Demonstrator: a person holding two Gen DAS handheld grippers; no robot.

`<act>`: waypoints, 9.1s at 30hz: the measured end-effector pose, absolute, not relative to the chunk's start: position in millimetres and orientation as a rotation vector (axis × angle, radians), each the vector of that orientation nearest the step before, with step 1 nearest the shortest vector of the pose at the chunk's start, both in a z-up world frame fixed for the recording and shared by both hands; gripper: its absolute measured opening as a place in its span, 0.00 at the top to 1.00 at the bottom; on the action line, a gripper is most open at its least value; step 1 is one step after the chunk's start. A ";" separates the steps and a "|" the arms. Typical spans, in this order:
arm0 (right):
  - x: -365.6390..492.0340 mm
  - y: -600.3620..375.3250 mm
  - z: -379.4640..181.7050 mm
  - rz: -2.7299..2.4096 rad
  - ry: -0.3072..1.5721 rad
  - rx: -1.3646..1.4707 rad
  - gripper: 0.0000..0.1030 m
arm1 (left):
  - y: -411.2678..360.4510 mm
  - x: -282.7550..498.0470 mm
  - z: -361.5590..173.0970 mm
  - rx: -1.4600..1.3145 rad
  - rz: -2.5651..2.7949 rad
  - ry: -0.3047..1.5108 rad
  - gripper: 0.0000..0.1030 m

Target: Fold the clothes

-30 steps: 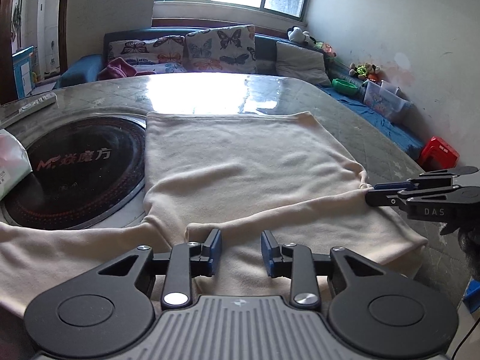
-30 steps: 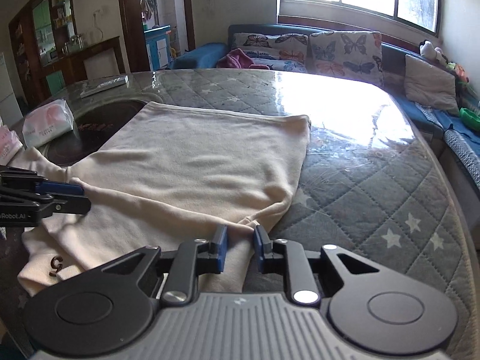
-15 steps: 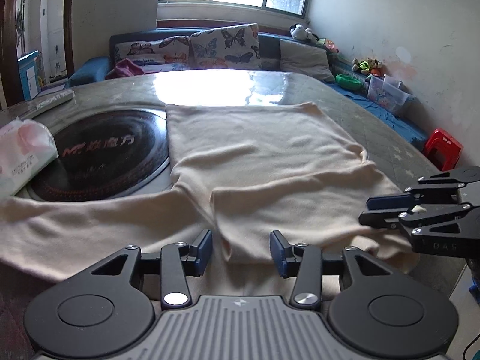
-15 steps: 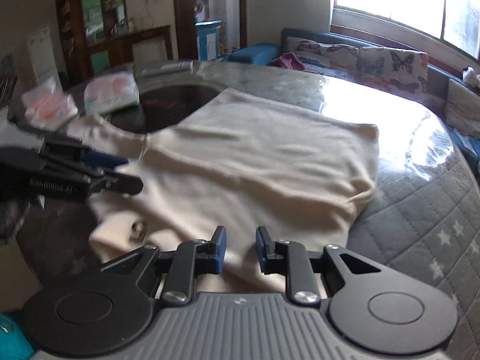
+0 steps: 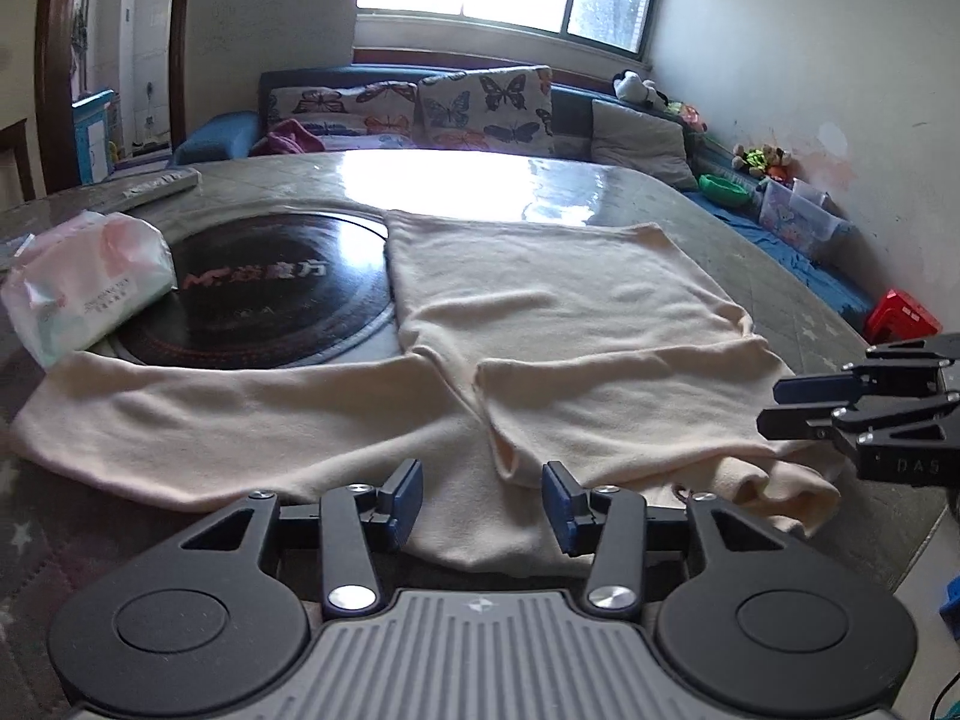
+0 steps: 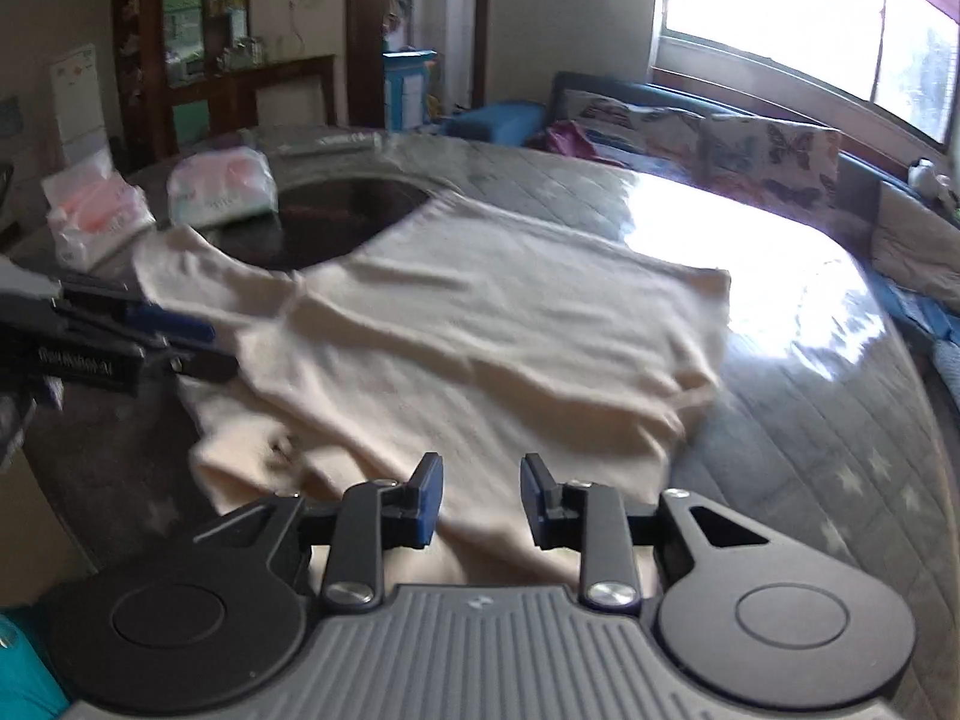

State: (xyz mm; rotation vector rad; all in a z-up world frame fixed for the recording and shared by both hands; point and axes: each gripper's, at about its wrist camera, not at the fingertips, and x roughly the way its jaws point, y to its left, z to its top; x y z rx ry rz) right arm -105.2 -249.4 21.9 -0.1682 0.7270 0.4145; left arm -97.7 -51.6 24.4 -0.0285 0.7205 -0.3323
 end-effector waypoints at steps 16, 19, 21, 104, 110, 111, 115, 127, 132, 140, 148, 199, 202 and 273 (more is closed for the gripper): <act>-68.8 -156.2 4.8 0.622 0.752 -0.286 0.73 | 72.2 -88.1 31.4 -0.212 0.145 0.676 0.53; -71.1 -157.6 10.4 0.624 0.745 -0.274 0.73 | 92.4 -81.6 30.1 -0.246 0.232 0.675 0.53; -72.6 -159.9 14.2 0.619 0.735 -0.272 0.73 | 97.1 -75.3 28.0 -0.265 0.248 0.678 0.53; -88.5 -270.1 27.8 0.277 0.696 -0.077 0.93 | -30.2 -114.6 15.4 0.069 -0.338 0.672 0.95; -69.5 -269.4 26.5 0.231 0.703 -0.121 0.92 | -35.9 -118.9 12.0 0.111 -0.342 0.668 0.96; -65.6 -271.3 19.0 0.234 0.726 -0.103 0.91 | -35.8 -118.8 11.1 0.111 -0.345 0.673 0.96; -66.0 -276.5 6.5 0.218 0.741 -0.096 0.84 | -26.2 -116.5 17.6 0.083 -0.367 0.702 0.91; -89.0 -276.7 17.8 0.323 0.711 -0.083 0.84 | -31.3 -76.4 54.1 -0.020 -0.423 0.657 0.84; -102.5 -267.5 5.6 0.363 0.719 -0.143 0.84 | -66.3 -46.3 45.8 -0.002 -0.465 0.666 0.84; -113.0 -266.1 8.7 0.382 0.694 -0.253 0.84 | -79.3 -20.6 21.6 0.036 -0.431 0.704 0.82; -90.0 -263.8 11.7 0.390 0.659 -0.174 0.84 | -83.1 -21.6 24.5 0.060 -0.433 0.700 0.82; -183.5 -258.2 9.2 0.510 0.589 -0.563 0.34 | -111.1 -136.8 32.0 0.444 -0.762 0.412 0.92; -176.7 -251.7 5.8 0.520 0.550 -0.580 0.34 | -109.6 -121.1 41.9 0.382 -0.758 0.426 0.92; 11.1 -310.2 42.2 0.404 0.813 -0.055 0.87 | -148.6 29.3 25.8 0.394 -0.552 0.603 0.92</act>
